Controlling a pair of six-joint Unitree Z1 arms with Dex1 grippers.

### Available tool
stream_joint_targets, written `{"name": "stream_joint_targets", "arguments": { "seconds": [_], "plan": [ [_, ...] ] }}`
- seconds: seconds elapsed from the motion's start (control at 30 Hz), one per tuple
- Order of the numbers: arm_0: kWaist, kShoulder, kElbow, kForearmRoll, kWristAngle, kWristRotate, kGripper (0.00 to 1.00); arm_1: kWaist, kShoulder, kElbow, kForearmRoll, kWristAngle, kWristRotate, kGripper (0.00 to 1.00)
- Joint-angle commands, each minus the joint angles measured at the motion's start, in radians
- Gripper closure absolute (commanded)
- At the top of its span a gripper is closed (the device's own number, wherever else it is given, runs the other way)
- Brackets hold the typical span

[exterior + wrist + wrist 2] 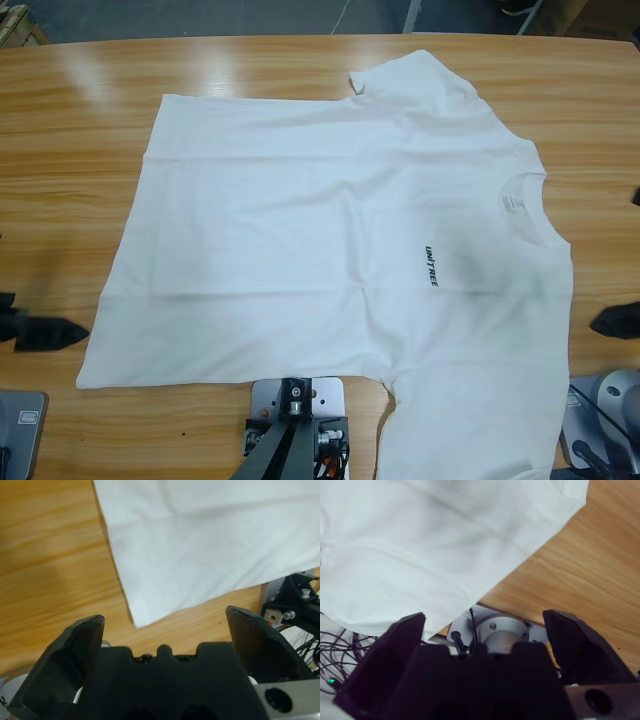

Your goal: Fold clothes

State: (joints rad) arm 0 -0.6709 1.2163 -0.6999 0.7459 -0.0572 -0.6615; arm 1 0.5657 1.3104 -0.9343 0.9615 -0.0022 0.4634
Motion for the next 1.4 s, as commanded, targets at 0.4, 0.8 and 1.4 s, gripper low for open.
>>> {"name": "stream_joint_targets", "arguments": {
  "seconds": [0.4,0.8,1.4],
  "plan": [
    [-0.005,0.289,-0.24,0.014,-0.108,0.428,0.078,0.215,-0.107,0.169,-0.106,0.231,0.864,0.105],
    [-0.068,0.344,-0.28,0.055,-0.11,0.555,0.073,0.496,-0.164,0.359,-0.275,0.222,1.431,0.187],
    [-0.164,0.32,-0.324,0.134,-0.109,0.559,0.073,0.841,0.059,0.383,-0.36,0.139,1.839,0.19]
  ]
}}
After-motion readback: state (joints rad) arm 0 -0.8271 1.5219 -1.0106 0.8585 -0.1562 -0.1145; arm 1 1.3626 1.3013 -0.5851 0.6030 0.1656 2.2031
